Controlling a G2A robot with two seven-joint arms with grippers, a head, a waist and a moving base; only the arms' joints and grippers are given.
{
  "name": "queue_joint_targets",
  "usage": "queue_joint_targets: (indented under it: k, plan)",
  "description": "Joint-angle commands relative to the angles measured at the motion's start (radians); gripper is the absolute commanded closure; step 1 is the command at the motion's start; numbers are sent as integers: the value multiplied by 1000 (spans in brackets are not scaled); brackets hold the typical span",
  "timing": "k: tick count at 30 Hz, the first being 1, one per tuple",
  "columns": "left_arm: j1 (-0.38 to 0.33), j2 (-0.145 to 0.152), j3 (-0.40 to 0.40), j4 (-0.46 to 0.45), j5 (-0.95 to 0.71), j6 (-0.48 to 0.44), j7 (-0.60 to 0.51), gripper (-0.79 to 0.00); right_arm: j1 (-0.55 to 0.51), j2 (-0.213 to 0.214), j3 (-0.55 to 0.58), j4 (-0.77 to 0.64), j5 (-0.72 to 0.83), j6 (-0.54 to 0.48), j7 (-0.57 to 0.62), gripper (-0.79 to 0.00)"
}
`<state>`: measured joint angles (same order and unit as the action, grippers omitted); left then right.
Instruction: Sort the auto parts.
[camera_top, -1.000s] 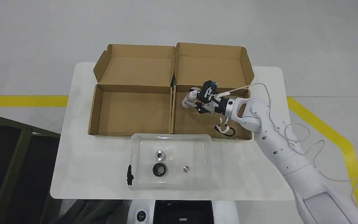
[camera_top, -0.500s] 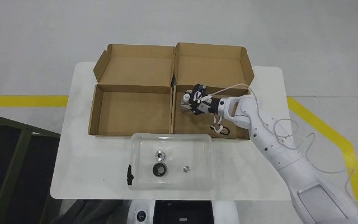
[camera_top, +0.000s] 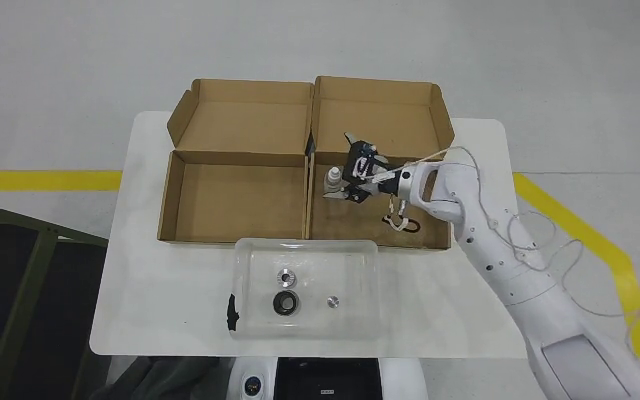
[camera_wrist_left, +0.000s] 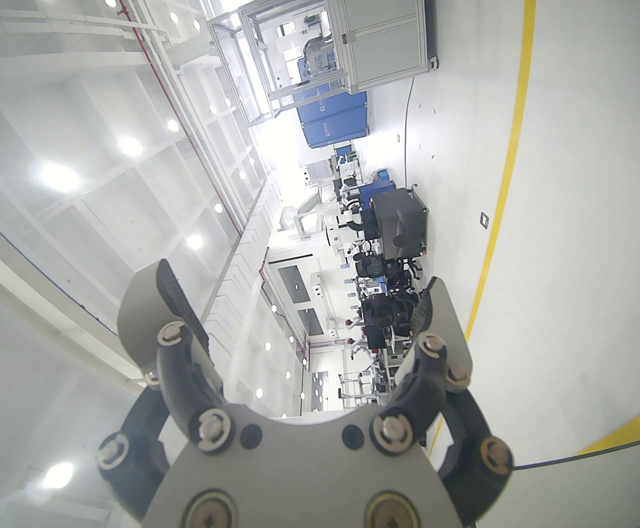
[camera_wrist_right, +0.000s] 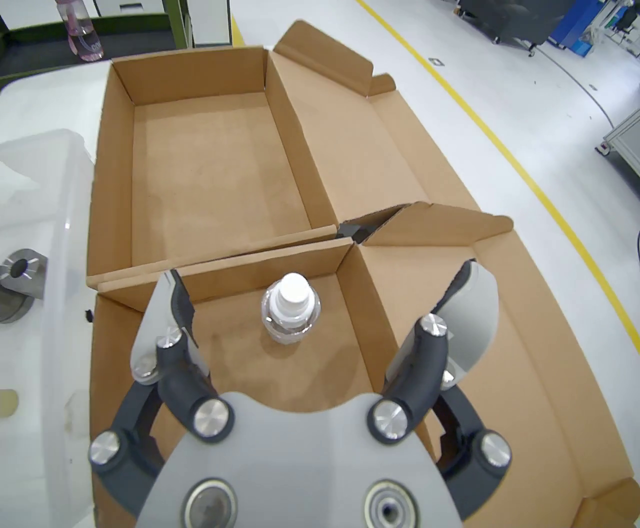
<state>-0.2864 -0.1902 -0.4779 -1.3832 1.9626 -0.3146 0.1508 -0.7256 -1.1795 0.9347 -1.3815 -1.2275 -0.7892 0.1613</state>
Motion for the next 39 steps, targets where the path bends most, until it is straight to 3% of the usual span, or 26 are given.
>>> queue_joint_targets:
  k: [1,18,27,39]
  plan:
    - [0,0,0,0,0,0,0,-785,-18,8,25,-55,16,-15,20,-785]
    - [0,0,0,0,0,0,0,-785,-239,57,111,-437,214,-44,354,-785]
    - [0,0,0,0,0,0,0,-785,-356,90,143,-612,137,-119,472,-785]
    - [0,0,0,0,0,0,0,-785,-446,112,119,-687,21,-183,486,-785]
